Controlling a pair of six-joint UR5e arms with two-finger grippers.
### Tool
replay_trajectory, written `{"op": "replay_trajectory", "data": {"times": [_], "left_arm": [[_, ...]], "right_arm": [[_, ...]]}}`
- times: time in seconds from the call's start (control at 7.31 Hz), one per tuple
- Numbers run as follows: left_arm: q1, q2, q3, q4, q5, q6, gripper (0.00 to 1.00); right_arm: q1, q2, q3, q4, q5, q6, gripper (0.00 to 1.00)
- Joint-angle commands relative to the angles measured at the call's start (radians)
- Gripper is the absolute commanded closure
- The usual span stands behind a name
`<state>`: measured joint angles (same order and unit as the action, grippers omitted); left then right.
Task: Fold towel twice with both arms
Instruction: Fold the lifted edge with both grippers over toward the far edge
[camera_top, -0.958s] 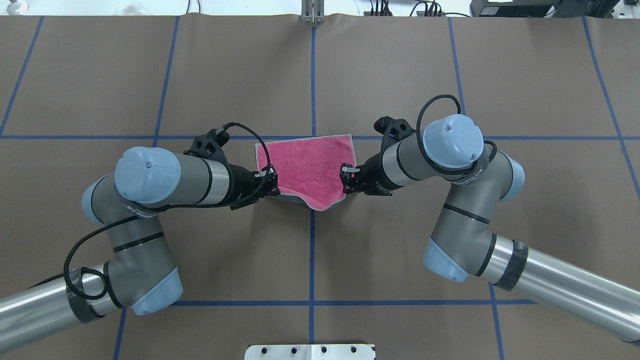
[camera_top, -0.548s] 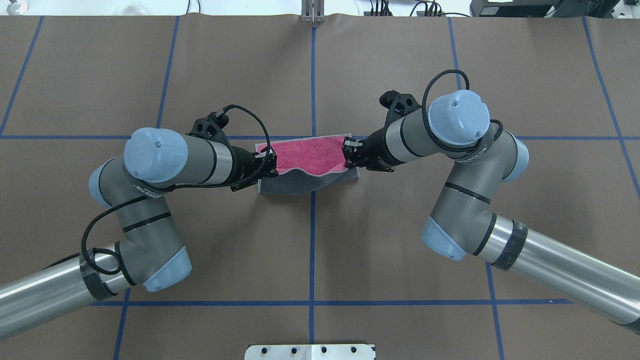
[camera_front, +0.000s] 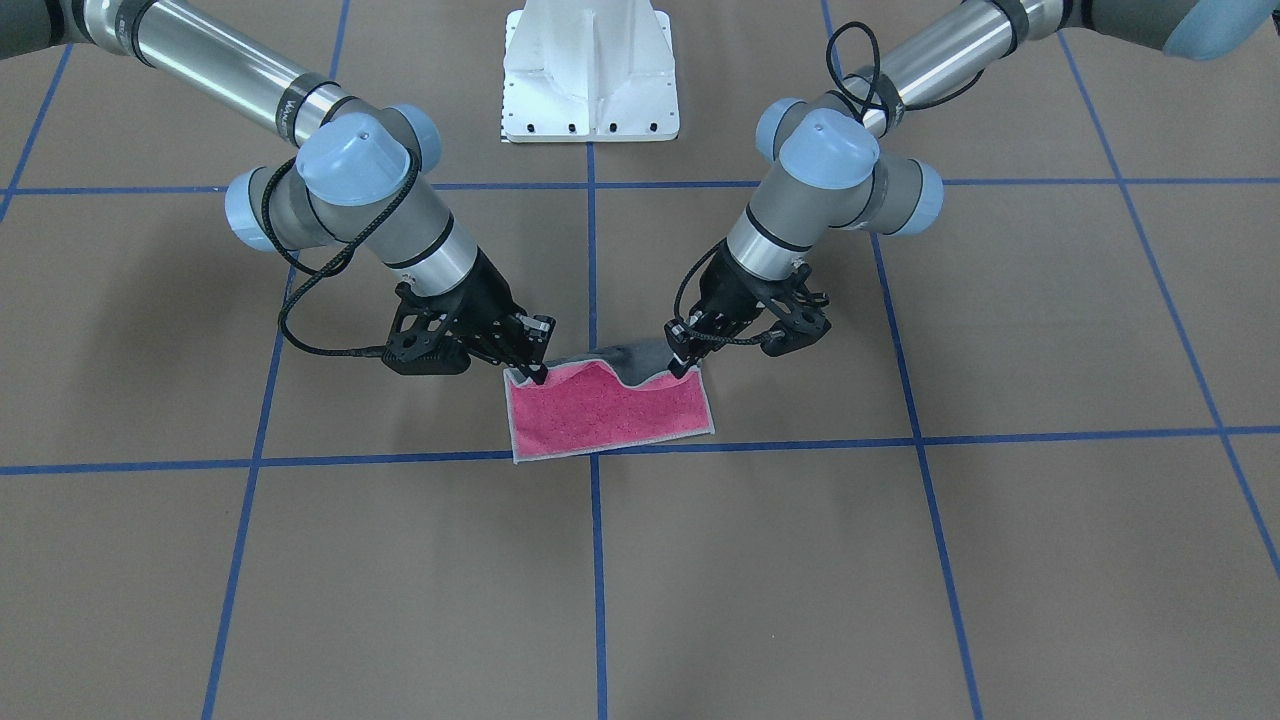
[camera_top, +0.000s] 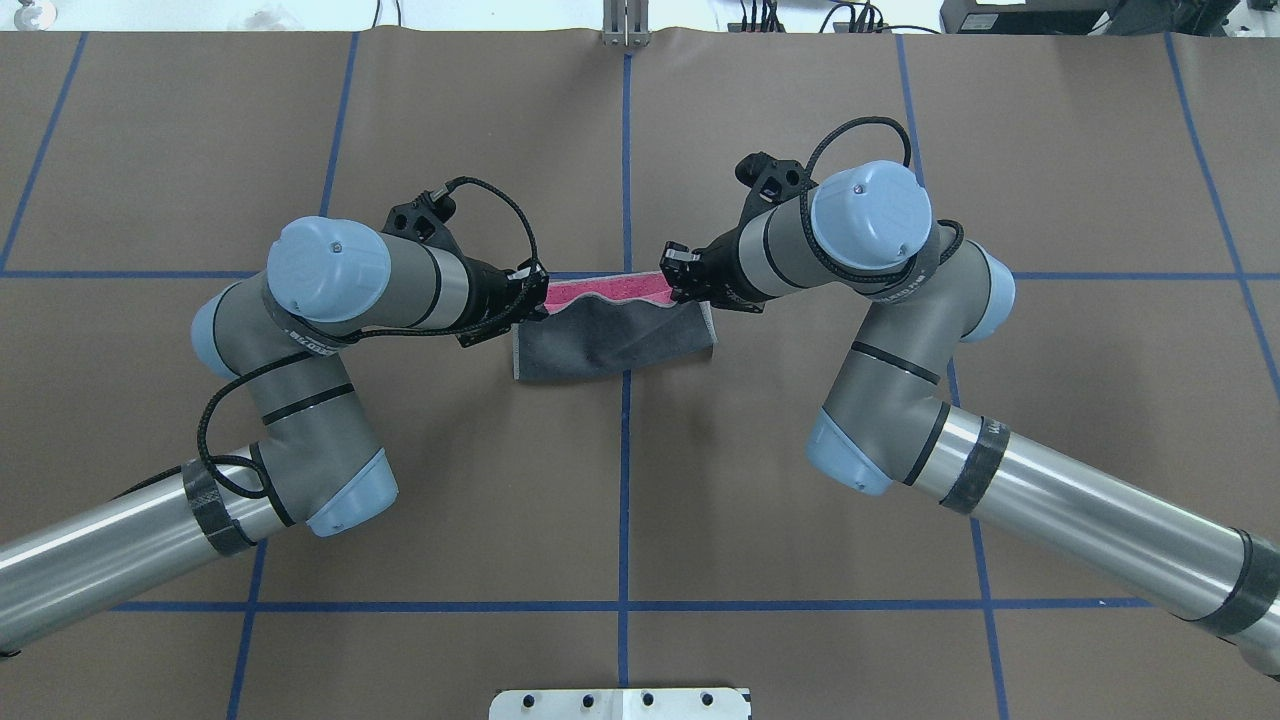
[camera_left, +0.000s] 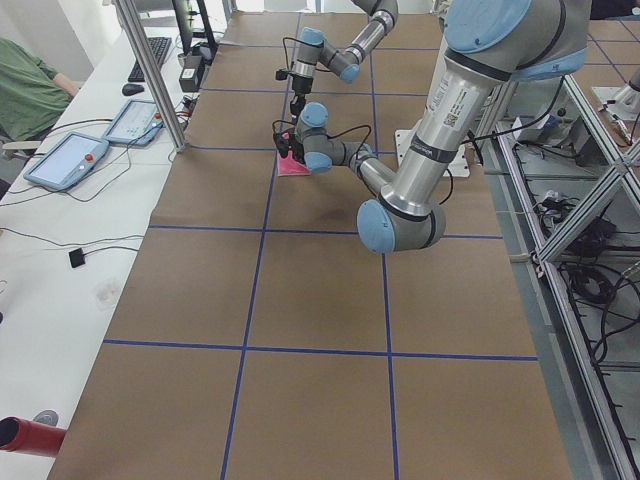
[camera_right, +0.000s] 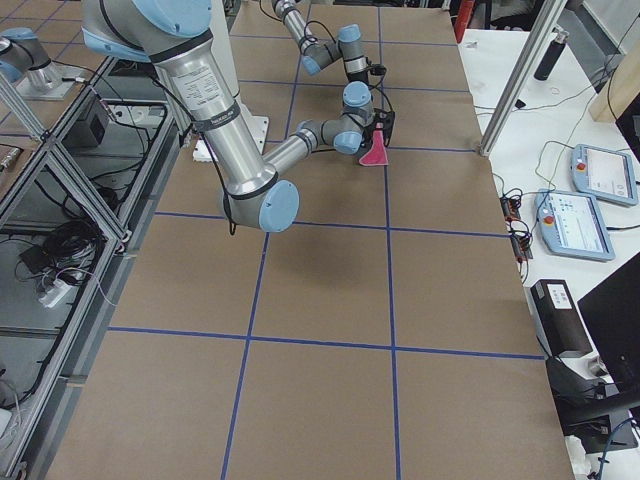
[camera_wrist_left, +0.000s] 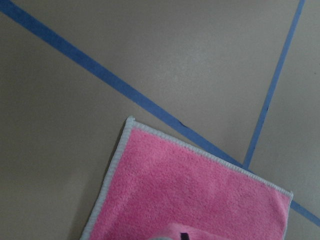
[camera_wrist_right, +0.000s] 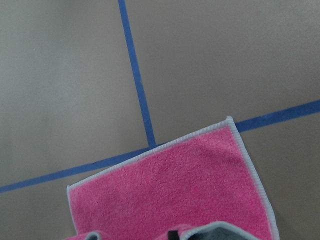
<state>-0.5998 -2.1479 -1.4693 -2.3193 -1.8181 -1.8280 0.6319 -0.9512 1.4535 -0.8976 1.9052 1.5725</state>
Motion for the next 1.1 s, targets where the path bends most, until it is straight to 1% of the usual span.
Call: {"op": "replay_trajectory", "data": {"times": [0.0, 0.68, 0.82, 0.96], "left_arm": [[-0.006, 0.000, 0.009, 0.000, -0.001, 0.001, 1.00], [-0.006, -0.001, 0.030, -0.002, -0.001, 0.013, 1.00], [-0.006, -0.001, 0.033, -0.002, -0.001, 0.015, 1.00], [-0.006, -0.001, 0.033, -0.002, -0.001, 0.015, 1.00]], "right_arm": [[0.000, 0.002, -0.031, 0.000, -0.027, 0.000, 1.00], [0.000, 0.003, -0.041, 0.003, -0.057, -0.002, 1.00], [-0.001, 0.003, -0.044, 0.005, -0.073, -0.002, 1.00], [-0.001, 0.003, -0.062, 0.043, -0.080, 0.000, 1.00]]}}
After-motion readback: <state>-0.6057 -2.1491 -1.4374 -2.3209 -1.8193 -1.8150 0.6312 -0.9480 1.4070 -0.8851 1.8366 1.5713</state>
